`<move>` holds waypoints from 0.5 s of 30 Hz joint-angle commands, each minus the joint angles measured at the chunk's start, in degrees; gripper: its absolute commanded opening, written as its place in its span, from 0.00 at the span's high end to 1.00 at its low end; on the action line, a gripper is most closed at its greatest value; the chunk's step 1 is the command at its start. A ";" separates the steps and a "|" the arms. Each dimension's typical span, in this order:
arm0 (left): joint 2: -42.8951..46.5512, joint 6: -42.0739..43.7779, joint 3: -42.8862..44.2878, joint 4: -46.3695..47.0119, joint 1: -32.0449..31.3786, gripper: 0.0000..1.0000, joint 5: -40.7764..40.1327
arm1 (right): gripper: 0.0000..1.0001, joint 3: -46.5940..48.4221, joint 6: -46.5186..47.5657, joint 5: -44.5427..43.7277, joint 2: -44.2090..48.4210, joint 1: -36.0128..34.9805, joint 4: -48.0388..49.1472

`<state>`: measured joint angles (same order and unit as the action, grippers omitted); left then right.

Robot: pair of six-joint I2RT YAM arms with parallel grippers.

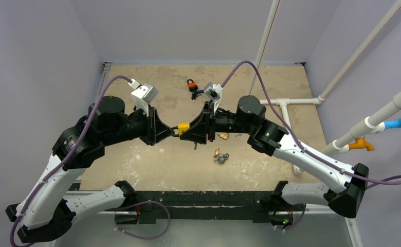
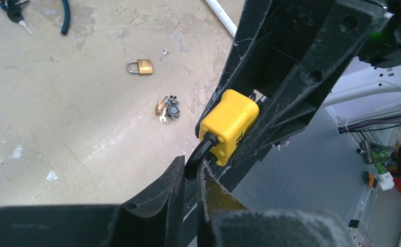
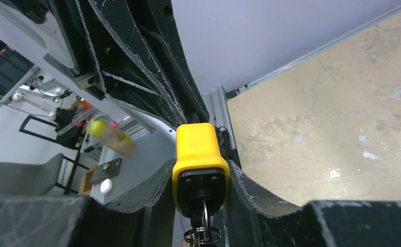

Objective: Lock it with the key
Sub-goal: Lock the lock.

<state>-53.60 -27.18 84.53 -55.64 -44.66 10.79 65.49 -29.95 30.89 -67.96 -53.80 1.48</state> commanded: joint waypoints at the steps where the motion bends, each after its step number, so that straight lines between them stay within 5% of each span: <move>1: -2.03 -2.71 1.29 11.89 -2.09 0.88 8.51 | 1.00 -4.11 -5.97 8.70 1.15 1.64 17.57; 9: 0.43 -4.29 -1.35 12.59 1.26 0.81 12.49 | 1.00 -9.12 -15.89 16.66 3.74 7.61 30.20; 15: 0.00 -4.40 -1.65 12.77 1.60 0.89 13.25 | 1.00 -9.42 -16.61 16.20 4.34 8.05 31.01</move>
<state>-53.47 -30.00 83.26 -47.51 -43.40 20.80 55.57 -44.58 46.15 -65.45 -45.78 25.08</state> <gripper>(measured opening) 0.122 0.325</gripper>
